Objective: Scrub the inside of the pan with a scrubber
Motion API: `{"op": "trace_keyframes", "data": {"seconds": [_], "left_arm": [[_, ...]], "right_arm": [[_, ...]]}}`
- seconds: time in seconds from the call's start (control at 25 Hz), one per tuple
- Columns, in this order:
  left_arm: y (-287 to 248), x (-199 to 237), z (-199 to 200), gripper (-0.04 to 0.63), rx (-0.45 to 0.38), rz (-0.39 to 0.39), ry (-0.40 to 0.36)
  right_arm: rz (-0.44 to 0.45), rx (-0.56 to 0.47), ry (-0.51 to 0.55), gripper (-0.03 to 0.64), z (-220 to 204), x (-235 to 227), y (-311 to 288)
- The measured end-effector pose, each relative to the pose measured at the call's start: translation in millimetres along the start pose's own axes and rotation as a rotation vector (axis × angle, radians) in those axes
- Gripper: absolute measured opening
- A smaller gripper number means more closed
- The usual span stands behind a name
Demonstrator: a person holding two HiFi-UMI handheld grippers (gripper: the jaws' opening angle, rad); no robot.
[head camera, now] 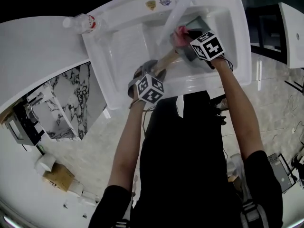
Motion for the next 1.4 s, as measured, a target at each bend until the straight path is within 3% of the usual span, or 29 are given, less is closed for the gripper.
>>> {"op": "trace_keyframes", "data": {"seconds": [0.28, 0.48, 0.84, 1.0, 1.16, 1.28, 1.4], "left_arm": [[6, 14, -6, 0.226, -0.103, -0.061, 0.077], [22, 22, -13, 0.244, -0.169, -0.065, 0.114], [106, 15, 13, 0.242, -0.377, 0.043, 0.007], [160, -4, 35, 0.181, -0.527, 0.106, 0.001], [199, -27, 51, 0.059, -0.689, 0.151, 0.038], [220, -57, 65, 0.046, -0.782, 0.151, 0.061], [234, -94, 76, 0.046, -0.846, 0.145, 0.079]], "right_arm": [[-0.172, -0.221, -0.101, 0.037, -3, 2, 90], [-0.227, -0.361, -0.136, 0.037, -4, 29, 152], [-0.278, -0.602, -0.061, 0.035, -15, 64, 256], [-0.278, -0.704, -0.081, 0.036, -36, 78, 297], [-0.263, -0.808, -0.116, 0.037, -56, 96, 332], [-0.240, -0.859, -0.101, 0.035, -75, 111, 359], [-0.254, -0.846, -0.043, 0.034, -95, 129, 381]]}}
Point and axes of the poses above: the fingertips, and each gripper's own axes: y backward along the fingers, x to its left, z out of its top, the point moved 10 cm from there along y, backward along the fingers, and after that the axes turned 1 degree about -z, right-handed, at the moved point
